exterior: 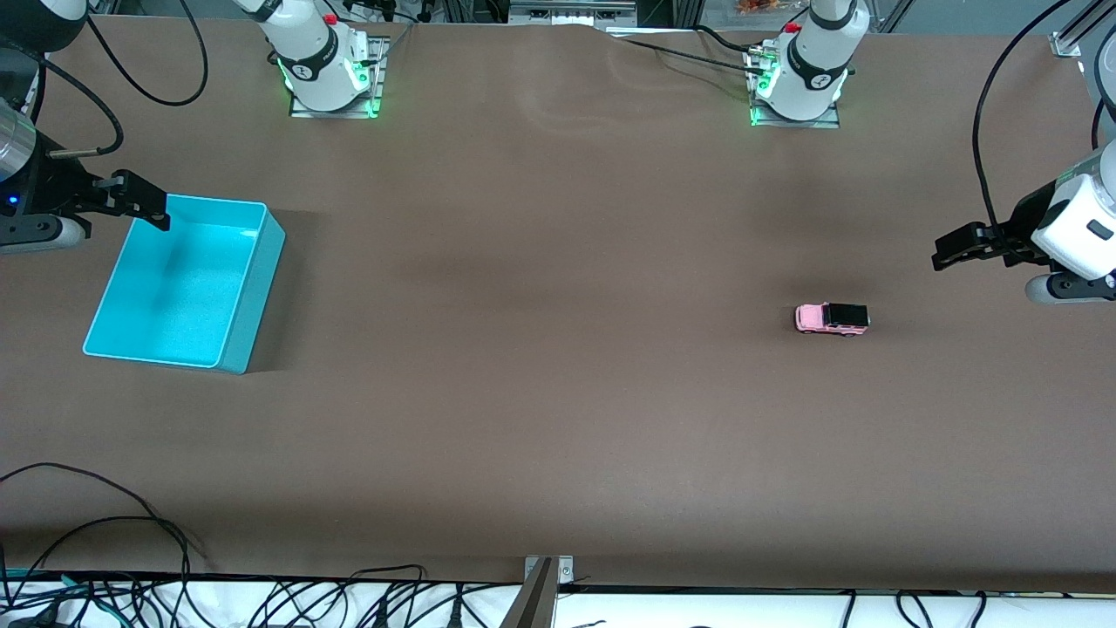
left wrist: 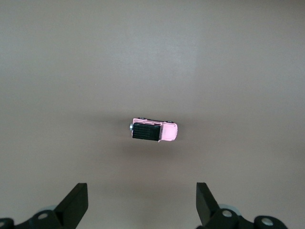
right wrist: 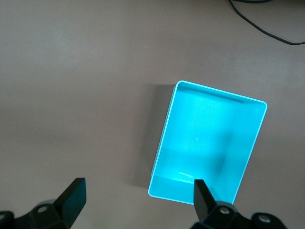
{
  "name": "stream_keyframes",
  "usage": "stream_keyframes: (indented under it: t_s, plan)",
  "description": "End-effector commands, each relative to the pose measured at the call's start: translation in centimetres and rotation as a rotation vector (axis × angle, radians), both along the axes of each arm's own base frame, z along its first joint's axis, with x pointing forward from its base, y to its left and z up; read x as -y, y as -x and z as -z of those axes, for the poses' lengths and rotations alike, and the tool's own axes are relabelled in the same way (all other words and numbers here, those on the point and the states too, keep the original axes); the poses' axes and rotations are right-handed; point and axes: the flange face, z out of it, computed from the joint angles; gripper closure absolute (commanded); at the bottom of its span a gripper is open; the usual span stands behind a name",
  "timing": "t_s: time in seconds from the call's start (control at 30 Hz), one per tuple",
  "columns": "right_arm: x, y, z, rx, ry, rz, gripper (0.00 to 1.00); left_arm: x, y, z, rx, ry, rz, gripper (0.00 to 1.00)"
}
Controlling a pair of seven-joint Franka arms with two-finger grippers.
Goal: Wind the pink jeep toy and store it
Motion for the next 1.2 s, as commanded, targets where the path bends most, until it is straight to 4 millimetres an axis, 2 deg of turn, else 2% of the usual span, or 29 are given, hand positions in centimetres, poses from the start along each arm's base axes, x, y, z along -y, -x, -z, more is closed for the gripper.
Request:
stream_keyframes:
  t_s: [0.0, 0.1, 0.27, 1.17]
  plan:
    - [-0.08, -0.11, -0.77, 0.015, 0.022, -0.009, 0.00, -0.02, 0.19, -0.08, -0.005, 0.025, 0.017, 0.00]
    - [0.60, -0.13, -0.60, 0.009, 0.013, -0.008, 0.00, -0.02, 0.19, -0.08, -0.005, 0.025, 0.017, 0.00]
    - [-0.21, -0.29, -0.52, 0.012, 0.035, -0.017, 0.00, -0.02, 0.19, -0.08, -0.005, 0.025, 0.017, 0.00]
    - [0.02, -0.33, -0.35, 0.008, 0.033, -0.019, 0.00, -0.01, 0.06, 0.04, -0.006, 0.024, 0.013, 0.00]
